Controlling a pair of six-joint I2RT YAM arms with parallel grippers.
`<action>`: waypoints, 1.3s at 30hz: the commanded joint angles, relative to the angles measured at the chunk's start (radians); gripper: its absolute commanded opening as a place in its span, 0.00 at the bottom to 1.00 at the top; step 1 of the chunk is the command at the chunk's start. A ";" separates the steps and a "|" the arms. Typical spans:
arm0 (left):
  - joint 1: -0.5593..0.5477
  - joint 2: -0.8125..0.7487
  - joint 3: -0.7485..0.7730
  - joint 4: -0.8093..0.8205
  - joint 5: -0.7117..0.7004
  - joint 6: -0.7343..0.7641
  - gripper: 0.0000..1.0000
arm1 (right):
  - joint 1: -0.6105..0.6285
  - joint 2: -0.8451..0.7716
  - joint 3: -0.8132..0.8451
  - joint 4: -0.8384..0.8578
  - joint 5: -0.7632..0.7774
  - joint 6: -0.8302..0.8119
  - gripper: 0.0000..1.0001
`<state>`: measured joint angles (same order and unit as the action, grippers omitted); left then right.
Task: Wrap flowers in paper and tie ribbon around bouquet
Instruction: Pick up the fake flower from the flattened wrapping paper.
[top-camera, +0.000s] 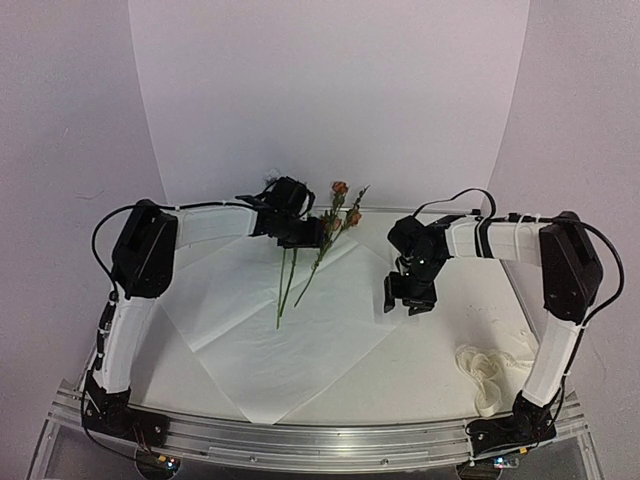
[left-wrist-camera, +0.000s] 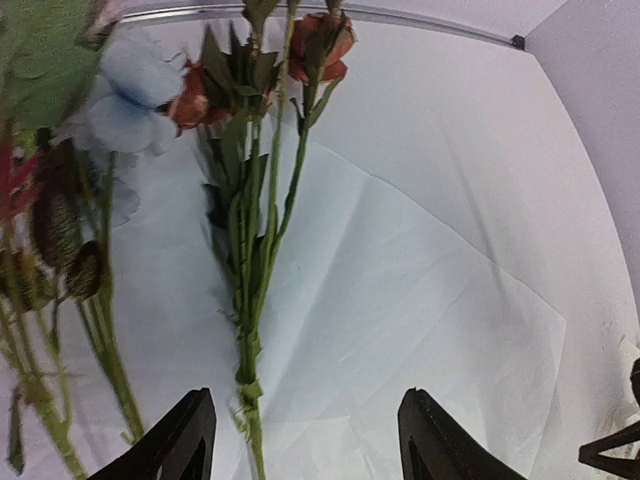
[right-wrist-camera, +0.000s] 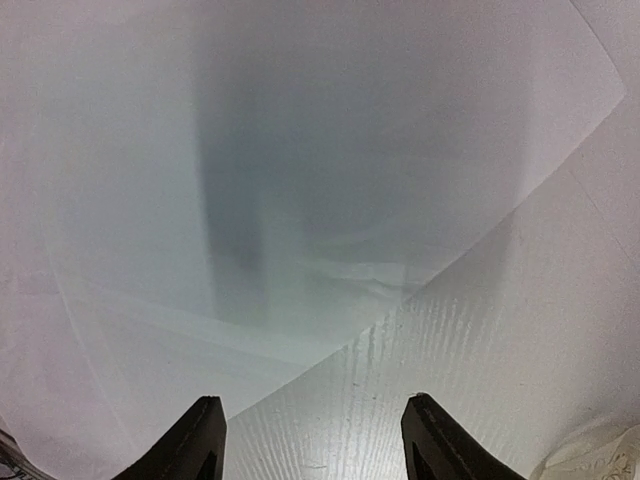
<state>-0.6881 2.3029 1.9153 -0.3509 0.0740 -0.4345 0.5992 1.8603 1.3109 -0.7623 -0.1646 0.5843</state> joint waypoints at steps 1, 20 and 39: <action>-0.008 0.145 0.218 -0.116 -0.094 0.073 0.66 | -0.025 -0.116 -0.072 0.007 0.031 0.013 0.62; -0.031 0.340 0.385 -0.044 -0.203 0.186 0.39 | -0.033 -0.260 -0.193 0.014 0.042 -0.008 0.62; -0.030 0.201 0.327 0.076 -0.107 0.167 0.00 | -0.039 -0.292 -0.209 0.012 0.058 -0.024 0.62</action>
<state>-0.7189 2.6388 2.2627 -0.3626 -0.0685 -0.2608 0.5670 1.6092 1.1133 -0.7520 -0.1386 0.5751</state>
